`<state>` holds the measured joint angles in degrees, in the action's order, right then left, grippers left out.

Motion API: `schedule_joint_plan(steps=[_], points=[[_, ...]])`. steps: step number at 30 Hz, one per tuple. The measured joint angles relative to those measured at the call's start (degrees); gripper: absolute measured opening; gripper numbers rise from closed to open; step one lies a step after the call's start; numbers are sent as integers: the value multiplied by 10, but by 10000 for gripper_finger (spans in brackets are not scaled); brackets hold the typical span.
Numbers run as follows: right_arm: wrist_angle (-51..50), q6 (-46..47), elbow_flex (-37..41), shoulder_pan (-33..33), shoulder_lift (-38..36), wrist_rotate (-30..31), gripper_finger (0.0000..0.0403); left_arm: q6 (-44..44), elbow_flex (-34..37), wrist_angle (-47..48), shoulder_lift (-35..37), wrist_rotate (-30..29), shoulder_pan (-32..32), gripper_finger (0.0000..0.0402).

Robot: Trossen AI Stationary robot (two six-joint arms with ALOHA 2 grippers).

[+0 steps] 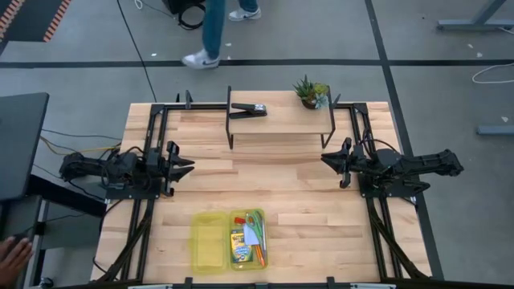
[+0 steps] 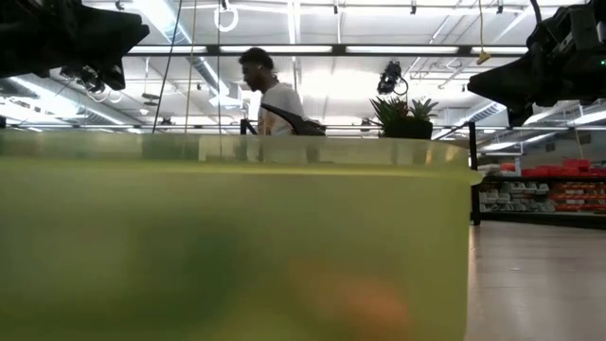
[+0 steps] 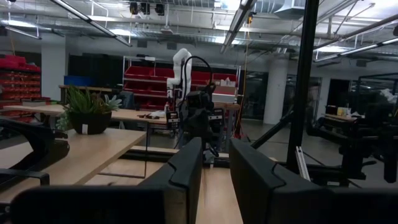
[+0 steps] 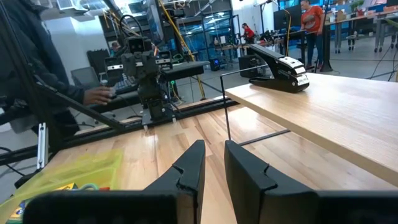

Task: Pack school essentials
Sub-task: Return to Home Position

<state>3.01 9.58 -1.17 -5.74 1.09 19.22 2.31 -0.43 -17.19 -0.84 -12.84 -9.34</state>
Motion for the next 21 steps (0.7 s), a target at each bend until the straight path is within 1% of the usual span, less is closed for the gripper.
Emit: schedule_joint_plan(steps=[7,15,21], points=[[0,0,0,0,0,0,68,0,0,0,0,0,0,83],[0,0,0,0,0,0,68,0,0,0,0,0,0,91],[0,0,0,0,0,0,68,0,0,0,0,0,0,85]])
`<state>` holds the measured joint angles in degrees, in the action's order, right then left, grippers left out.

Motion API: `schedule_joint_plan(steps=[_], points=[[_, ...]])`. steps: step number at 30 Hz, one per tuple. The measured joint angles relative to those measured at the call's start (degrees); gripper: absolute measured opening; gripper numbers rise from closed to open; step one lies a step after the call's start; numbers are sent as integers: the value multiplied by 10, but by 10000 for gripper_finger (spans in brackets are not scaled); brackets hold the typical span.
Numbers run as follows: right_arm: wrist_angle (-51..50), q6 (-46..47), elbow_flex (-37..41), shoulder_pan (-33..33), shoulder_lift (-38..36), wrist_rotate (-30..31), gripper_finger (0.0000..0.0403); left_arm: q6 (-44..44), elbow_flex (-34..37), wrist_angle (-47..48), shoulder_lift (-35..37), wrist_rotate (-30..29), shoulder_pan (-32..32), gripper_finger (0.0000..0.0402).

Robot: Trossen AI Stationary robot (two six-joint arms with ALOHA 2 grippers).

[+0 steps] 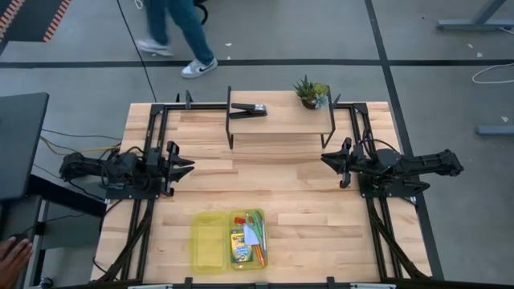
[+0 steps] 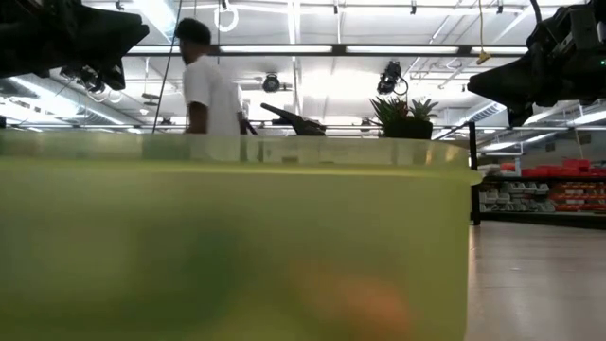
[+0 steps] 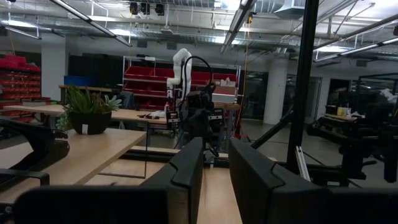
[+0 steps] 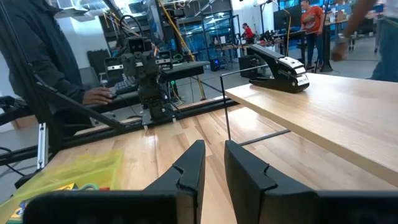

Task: Pack school essentials
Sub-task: Return to Home Position

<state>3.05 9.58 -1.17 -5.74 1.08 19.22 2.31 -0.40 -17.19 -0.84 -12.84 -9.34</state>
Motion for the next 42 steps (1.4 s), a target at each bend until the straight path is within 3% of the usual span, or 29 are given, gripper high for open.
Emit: schedule_joint_plan(steps=[42], points=[[0,0,0,0,0,0,68,0,0,0,0,0,0,91]])
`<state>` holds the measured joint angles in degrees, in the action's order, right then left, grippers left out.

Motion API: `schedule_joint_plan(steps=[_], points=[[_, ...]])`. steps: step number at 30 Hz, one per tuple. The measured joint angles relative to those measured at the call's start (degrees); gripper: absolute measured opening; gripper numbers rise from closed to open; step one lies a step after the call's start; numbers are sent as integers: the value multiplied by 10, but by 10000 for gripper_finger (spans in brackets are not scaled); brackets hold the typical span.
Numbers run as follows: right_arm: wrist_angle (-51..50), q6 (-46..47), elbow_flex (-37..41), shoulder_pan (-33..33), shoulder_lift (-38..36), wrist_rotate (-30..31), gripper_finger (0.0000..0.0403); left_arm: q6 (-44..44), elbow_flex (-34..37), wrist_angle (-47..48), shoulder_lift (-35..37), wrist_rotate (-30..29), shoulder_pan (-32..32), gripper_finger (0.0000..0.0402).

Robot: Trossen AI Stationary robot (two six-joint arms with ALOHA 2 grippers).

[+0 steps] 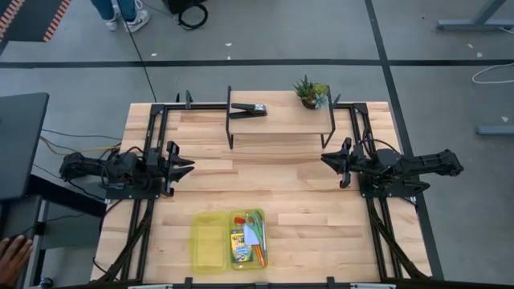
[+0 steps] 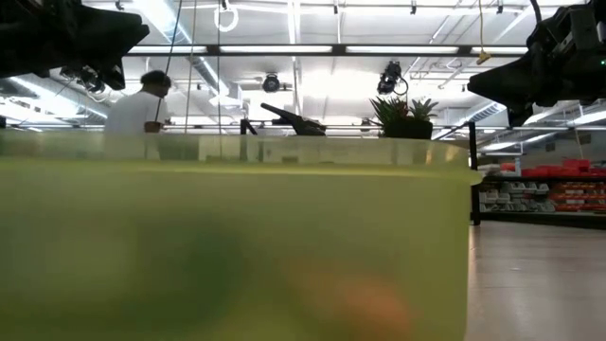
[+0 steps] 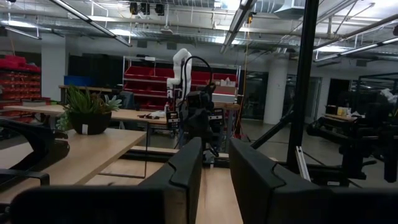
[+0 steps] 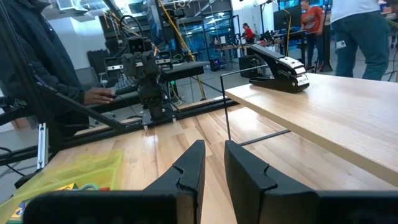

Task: Pack school essentials
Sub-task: Return to Home Position

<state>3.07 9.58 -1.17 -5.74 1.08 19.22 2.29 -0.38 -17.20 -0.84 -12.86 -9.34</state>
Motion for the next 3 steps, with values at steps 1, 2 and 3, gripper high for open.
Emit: schedule_joint_plan(steps=[1,2,3], points=[[0,0,0,0,0,0,68,0,0,0,0,0,0,91],[0,0,0,0,0,0,68,0,0,0,0,0,0,90],[0,0,0,0,0,0,68,0,0,0,0,0,0,89]])
